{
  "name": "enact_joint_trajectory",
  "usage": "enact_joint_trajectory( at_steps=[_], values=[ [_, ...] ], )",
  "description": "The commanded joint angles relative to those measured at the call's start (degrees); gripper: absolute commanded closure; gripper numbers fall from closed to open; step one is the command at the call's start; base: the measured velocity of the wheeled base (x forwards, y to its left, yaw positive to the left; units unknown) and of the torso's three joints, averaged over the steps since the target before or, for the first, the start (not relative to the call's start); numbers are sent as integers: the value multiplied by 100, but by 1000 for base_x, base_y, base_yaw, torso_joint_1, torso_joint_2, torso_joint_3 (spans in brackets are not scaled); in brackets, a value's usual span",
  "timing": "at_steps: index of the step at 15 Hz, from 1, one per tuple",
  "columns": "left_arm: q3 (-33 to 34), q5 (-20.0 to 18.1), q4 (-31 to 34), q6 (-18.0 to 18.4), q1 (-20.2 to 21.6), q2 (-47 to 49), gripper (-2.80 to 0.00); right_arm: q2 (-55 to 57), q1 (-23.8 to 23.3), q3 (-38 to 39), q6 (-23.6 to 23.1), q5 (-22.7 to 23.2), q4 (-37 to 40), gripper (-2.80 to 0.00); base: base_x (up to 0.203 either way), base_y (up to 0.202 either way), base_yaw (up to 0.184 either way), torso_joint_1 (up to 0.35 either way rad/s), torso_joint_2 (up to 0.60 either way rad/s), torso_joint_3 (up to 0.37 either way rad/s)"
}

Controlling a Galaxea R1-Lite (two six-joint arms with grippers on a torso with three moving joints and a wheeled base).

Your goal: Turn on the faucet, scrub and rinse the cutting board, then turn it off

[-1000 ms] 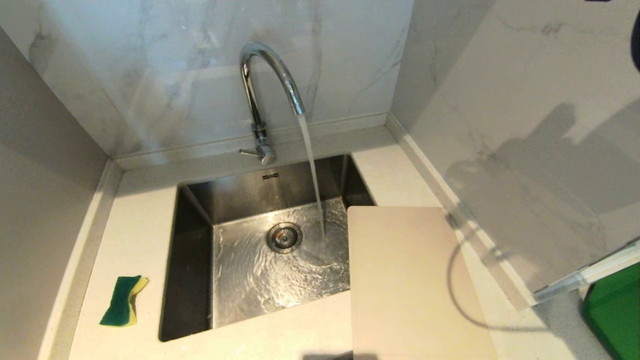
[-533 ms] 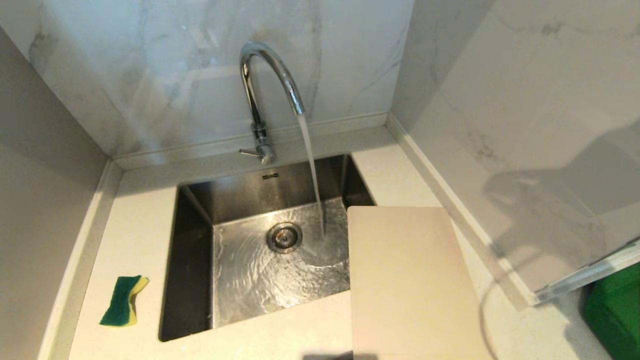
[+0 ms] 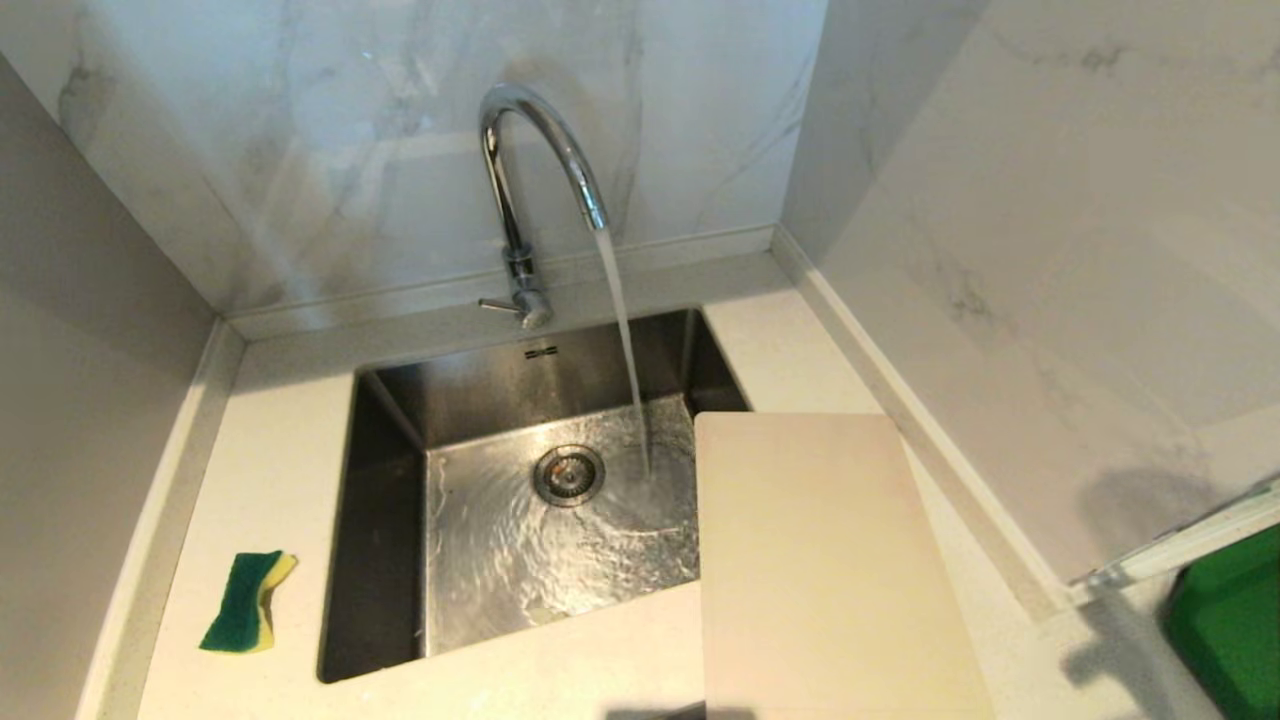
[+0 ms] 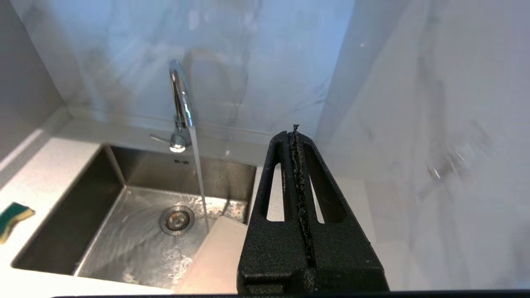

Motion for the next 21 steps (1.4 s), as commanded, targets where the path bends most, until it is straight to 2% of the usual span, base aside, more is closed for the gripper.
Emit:
enact_joint_trajectory(
  at_steps=[1,4,8,10,15,18,19,21],
  values=[
    [0,-4,-3,0,3,-4,0,-1043,-180,524,159,9,13,0,0,0,0,0,0,0],
    [0,-4,-2,0,4,-4,0,-1828,-259,1638,310,-27,5,0,0,0,0,0,0,0],
    [0,-4,-5,0,-5,-4,0,-2951,-254,3431,253,-42,-21,0,0,0,0,0,0,0],
    [0,-4,-5,0,4,-4,0,-3326,-249,4310,248,-199,-134,0,0,0,0,0,0,0],
    [0,-1,1,0,-1,-4,0,-4253,-98,6863,73,-523,-1436,0,0,0,0,0,0,0],
    [0,-4,0,0,-5,-4,0,-4709,-75,8536,-180,-909,-2870,0,0,0,0,0,0,0],
    [0,-4,-1,0,1,-4,0,-4770,-71,8944,-224,-1043,-3364,0,0,0,0,0,0,0],
    [0,-4,4,0,4,-4,0,-4841,-66,9108,-214,-1261,-3269,0,0,0,0,0,0,0]
  ],
)
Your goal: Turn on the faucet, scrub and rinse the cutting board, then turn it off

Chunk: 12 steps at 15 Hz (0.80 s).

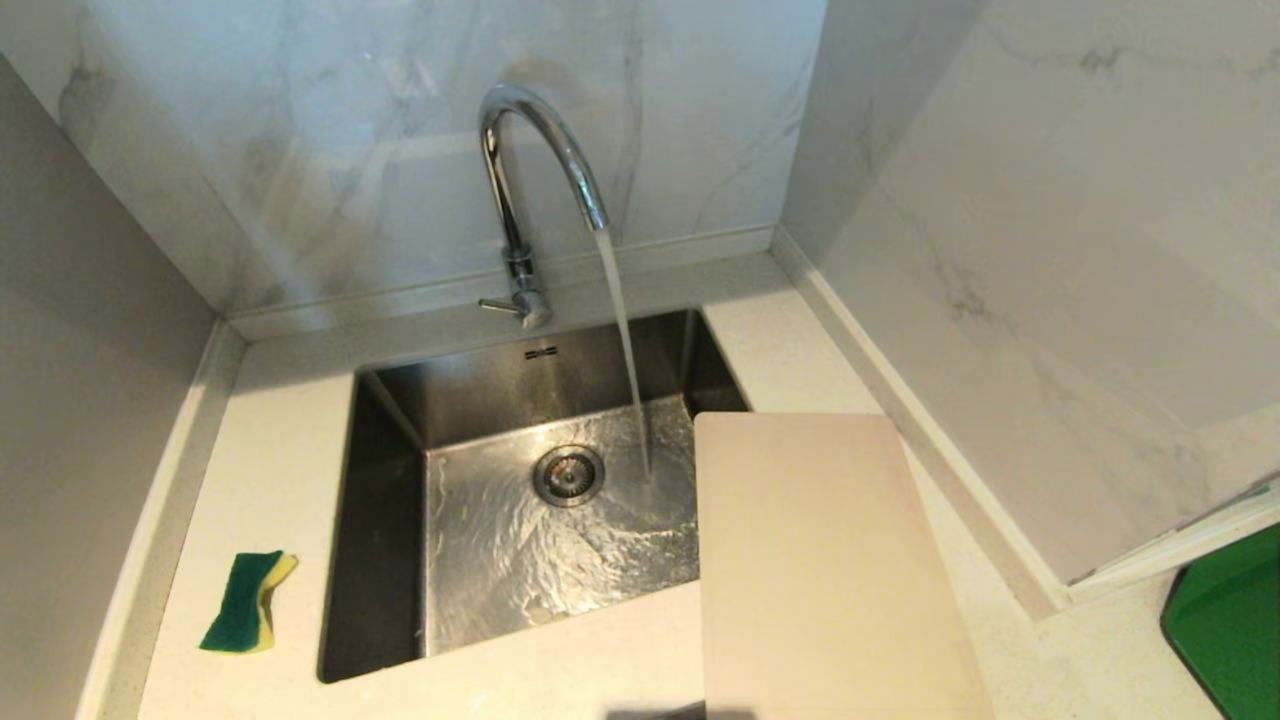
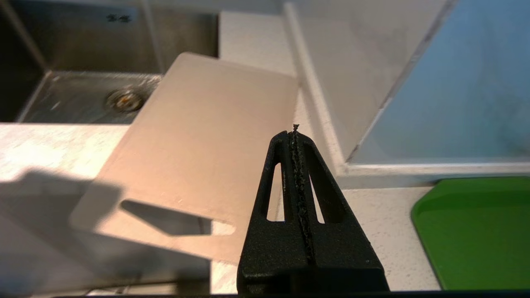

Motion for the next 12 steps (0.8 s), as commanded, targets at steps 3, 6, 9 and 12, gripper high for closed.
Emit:
enact_joint_trajectory(
  at_steps=[3,6,9,12],
  values=[
    [0,0,2,2,2,-4,0,-177,8,223,-18,-428,1020,0,0,0,0,0,0,0],
    [0,0,4,2,-1,-4,0,-178,8,222,743,-606,1055,0,0,0,0,0,0,0],
    [0,0,-1,2,7,-4,0,-178,8,222,757,-665,1055,0,0,0,0,0,0,0],
    [0,0,1,2,7,-4,0,-169,17,213,459,-520,1064,0,0,0,0,0,0,0]
  ],
)
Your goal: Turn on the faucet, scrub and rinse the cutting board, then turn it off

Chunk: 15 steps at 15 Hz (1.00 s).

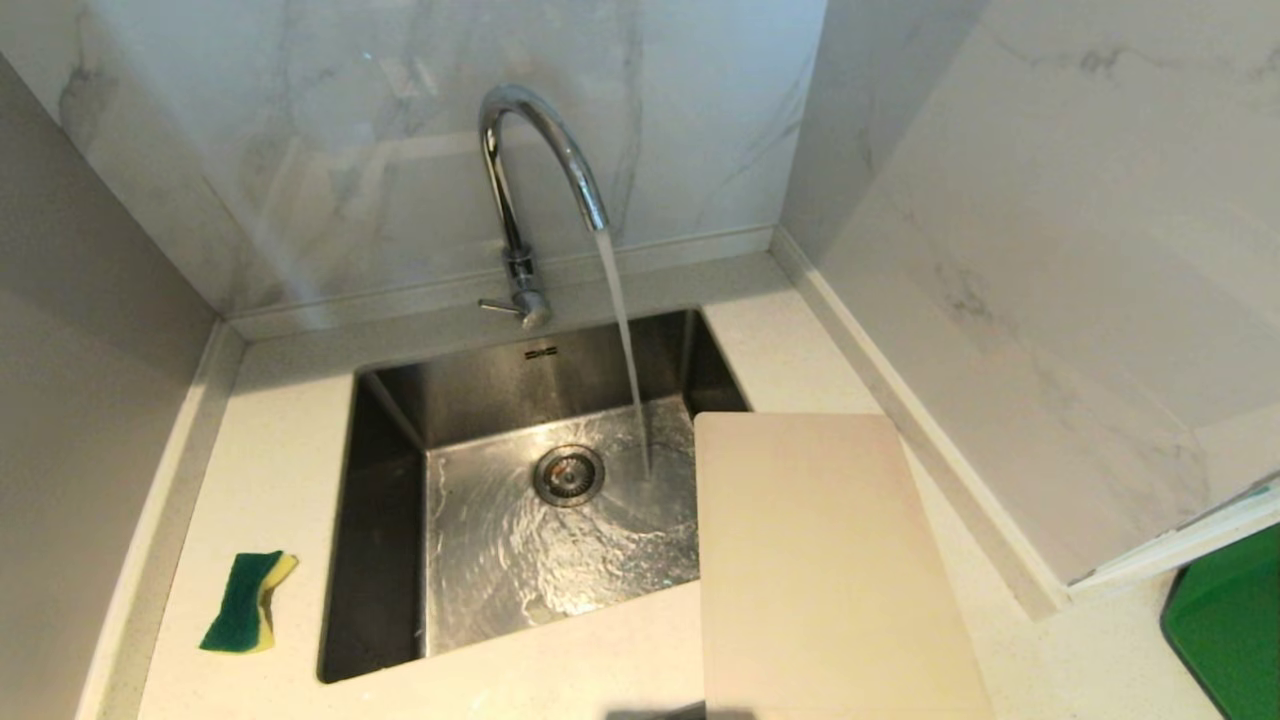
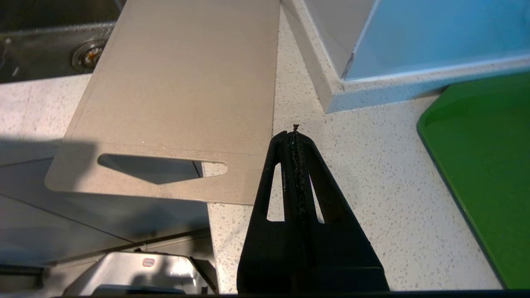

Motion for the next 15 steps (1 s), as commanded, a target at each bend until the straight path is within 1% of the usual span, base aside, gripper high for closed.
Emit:
enact_joint_trajectory(
  at_steps=[1,15],
  values=[
    [0,1,-5,2,3,-4,0,11,7,-5,-36,18,1,0,0,0,0,0,0,0],
    [0,-2,4,2,4,-4,0,2,5,2,-2,20,1,0,0,0,0,0,0,0]
  ],
)
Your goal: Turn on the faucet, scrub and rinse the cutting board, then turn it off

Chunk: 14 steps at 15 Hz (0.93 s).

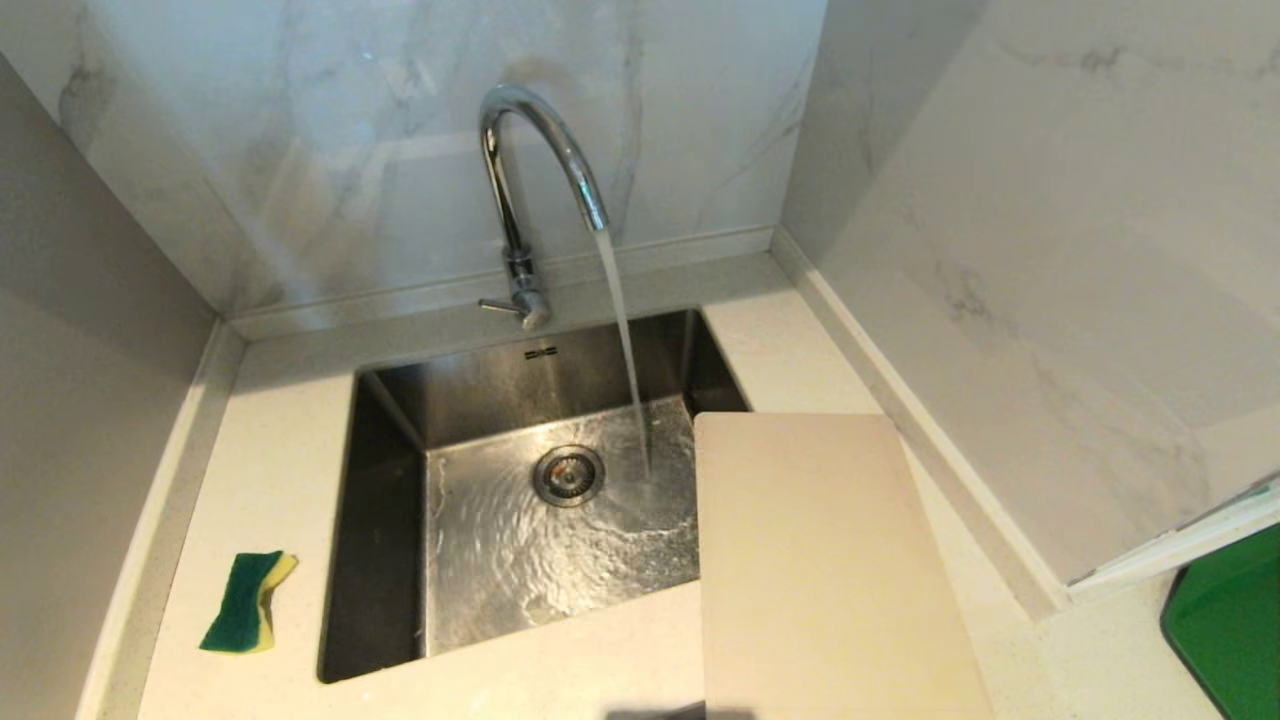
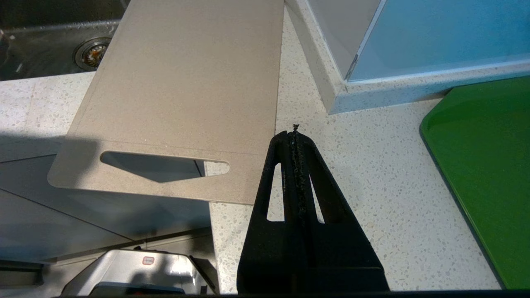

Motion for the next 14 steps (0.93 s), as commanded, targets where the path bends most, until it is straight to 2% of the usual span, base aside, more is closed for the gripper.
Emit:
enact_joint_trajectory(
  at_steps=[1,8,11,14],
  values=[
    [0,3,5,-2,7,-4,0,2,2,0,-17,9,2,0,0,0,0,0,0,0],
    [0,3,-2,-2,-2,-4,0,2,-6,0,7,9,2,0,0,0,0,0,0,0],
    [0,-5,6,-2,7,-4,0,2,-6,0,307,-154,-15,0,0,0,0,0,0,0],
    [0,-4,-2,-2,7,-4,0,2,-6,0,320,-158,-16,0,0,0,0,0,0,0]
  ],
)
